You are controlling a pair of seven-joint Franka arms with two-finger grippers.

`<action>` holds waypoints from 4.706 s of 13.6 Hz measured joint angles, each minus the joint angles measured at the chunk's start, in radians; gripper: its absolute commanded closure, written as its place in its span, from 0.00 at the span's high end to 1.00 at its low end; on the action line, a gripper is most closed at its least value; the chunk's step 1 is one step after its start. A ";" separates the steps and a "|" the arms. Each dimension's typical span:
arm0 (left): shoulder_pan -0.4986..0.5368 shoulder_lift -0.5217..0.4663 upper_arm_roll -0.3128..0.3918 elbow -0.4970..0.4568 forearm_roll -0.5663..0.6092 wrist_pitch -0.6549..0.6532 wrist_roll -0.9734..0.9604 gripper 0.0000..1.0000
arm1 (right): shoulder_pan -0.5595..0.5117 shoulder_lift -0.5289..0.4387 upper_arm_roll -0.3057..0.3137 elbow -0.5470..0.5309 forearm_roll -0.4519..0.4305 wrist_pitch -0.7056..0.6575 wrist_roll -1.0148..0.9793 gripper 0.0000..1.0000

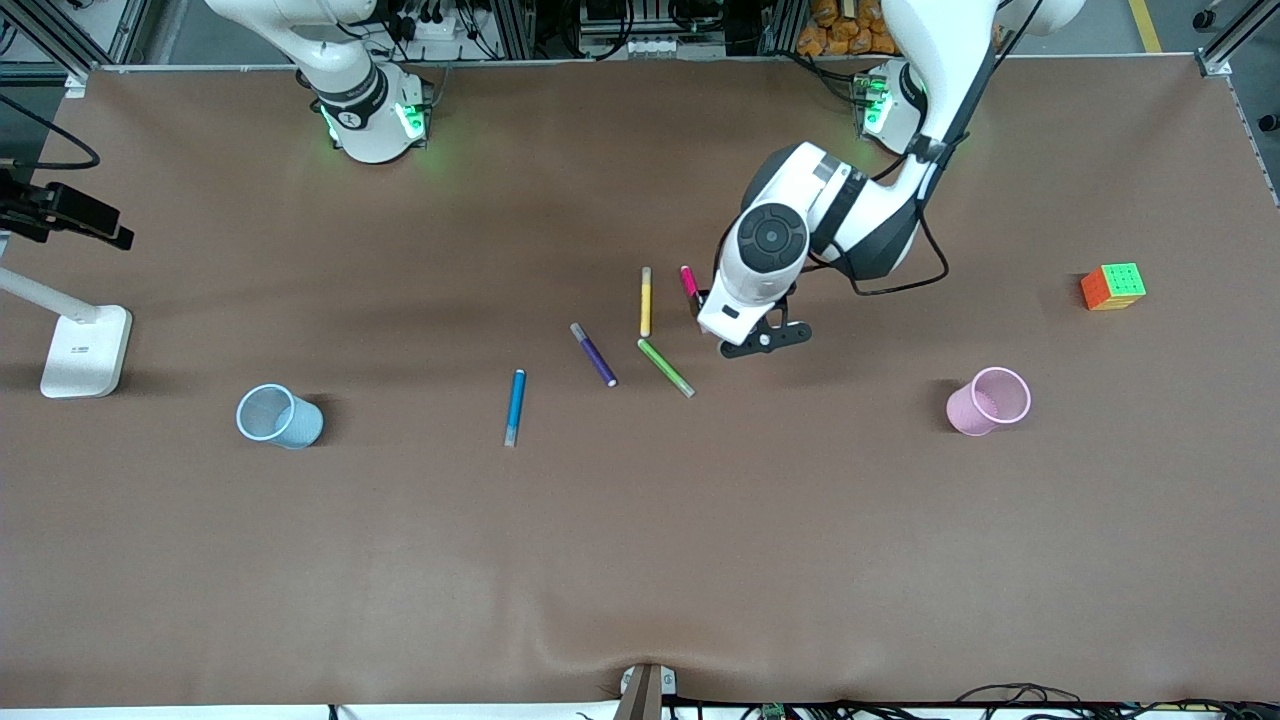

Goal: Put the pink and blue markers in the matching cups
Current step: 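Lower the left gripper and grasp the pink marker, then carry the pink marker toward the pink cup while the right gripper reaches the blue marker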

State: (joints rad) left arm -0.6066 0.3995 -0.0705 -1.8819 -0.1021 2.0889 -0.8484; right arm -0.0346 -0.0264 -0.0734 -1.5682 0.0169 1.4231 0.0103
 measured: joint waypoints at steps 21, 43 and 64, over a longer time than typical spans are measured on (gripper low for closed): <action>-0.081 0.186 -0.006 -0.032 0.000 0.307 -0.157 0.49 | 0.008 0.001 0.005 0.001 0.001 0.035 0.000 1.00; 0.018 0.080 0.017 0.095 0.036 -0.008 -0.167 0.00 | 0.008 0.007 0.004 0.001 0.001 0.051 -0.001 1.00; 0.417 -0.022 0.038 0.241 0.395 -0.185 0.161 0.00 | 0.197 0.164 0.013 -0.104 0.004 0.281 -0.007 1.00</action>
State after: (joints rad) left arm -0.1897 0.3777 -0.0326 -1.6407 0.2933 1.9035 -0.6874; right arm 0.1624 0.1373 -0.0606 -1.6717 0.0207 1.7041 0.0028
